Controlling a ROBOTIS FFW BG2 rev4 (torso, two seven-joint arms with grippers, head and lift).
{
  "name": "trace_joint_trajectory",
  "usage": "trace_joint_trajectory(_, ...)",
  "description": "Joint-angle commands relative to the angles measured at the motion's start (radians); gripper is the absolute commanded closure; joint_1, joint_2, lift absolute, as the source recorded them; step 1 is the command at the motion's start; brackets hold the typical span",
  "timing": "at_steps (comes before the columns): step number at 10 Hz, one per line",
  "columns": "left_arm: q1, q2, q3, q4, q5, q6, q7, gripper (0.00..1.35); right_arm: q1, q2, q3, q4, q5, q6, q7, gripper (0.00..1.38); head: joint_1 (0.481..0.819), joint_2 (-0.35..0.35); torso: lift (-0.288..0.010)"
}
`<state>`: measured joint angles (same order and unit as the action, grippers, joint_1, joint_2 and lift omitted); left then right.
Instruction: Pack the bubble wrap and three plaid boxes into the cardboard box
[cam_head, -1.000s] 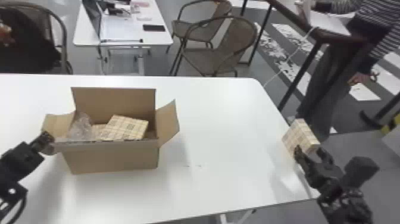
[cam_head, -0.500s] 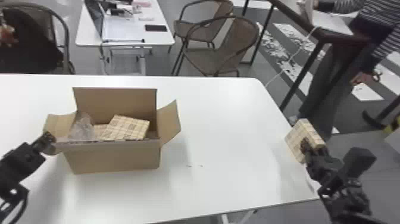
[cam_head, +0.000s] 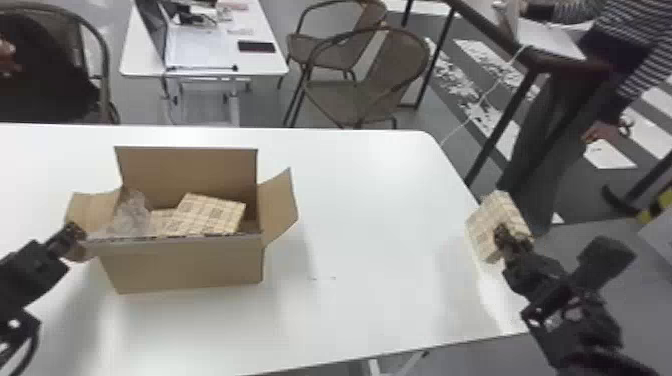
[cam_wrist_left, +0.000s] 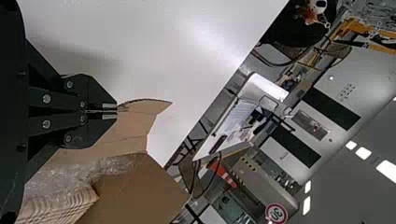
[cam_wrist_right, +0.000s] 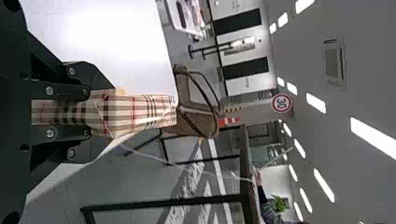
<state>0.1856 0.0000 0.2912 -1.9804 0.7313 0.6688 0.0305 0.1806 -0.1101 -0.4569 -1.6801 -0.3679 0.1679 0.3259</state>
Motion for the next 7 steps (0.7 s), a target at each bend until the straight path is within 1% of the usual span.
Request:
trace_joint_trajectory(1, -0.003, -0.003, -0.001, 0.000, -0.004, 0.002, 0.000, 1.22, -0.063, -0.069, 0.047, -0.270, -0.157, 0.461, 0.005, 1.02, 0.695, -0.183, -0.148)
trace_joint_trajectory(2, -0.014, -0.003, -0.004, 0.000, -0.016, 0.012, 0.000, 1.22, -0.199, -0.160, 0.078, -0.365, -0.273, 0.789, 0.018, 1.02, 0.695, -0.153, -0.148)
trace_joint_trajectory(3, -0.026, -0.003, -0.010, 0.002, -0.032, 0.025, 0.000, 1.22, -0.325, -0.253, 0.142, -0.346, -0.506, 0.935, 0.005, 1.02, 0.695, -0.080, -0.148)
trace_joint_trajectory(4, -0.035, -0.003, -0.018, 0.006, -0.043, 0.028, 0.000, 1.22, -0.406, -0.307, 0.219, -0.277, -0.766, 0.972, -0.057, 1.02, 0.695, -0.014, -0.148)
trace_joint_trajectory(5, -0.037, -0.003, -0.021, 0.008, -0.043, 0.029, 0.000, 1.22, -0.469, -0.310, 0.300, -0.184, -0.907, 0.984, -0.071, 1.02, 0.677, 0.047, -0.148)
trace_joint_trajectory(6, -0.037, -0.003, -0.021, 0.008, -0.043, 0.031, 0.000, 1.22, -0.532, -0.310, 0.411, -0.046, -1.007, 0.983, -0.062, 1.02, 0.671, 0.072, -0.148)
trace_joint_trajectory(7, -0.040, -0.003, -0.023, 0.008, -0.043, 0.031, 0.002, 1.22, -0.602, -0.310, 0.535, 0.112, -1.022, 0.975, 0.022, 1.02, 0.667, 0.126, -0.148)
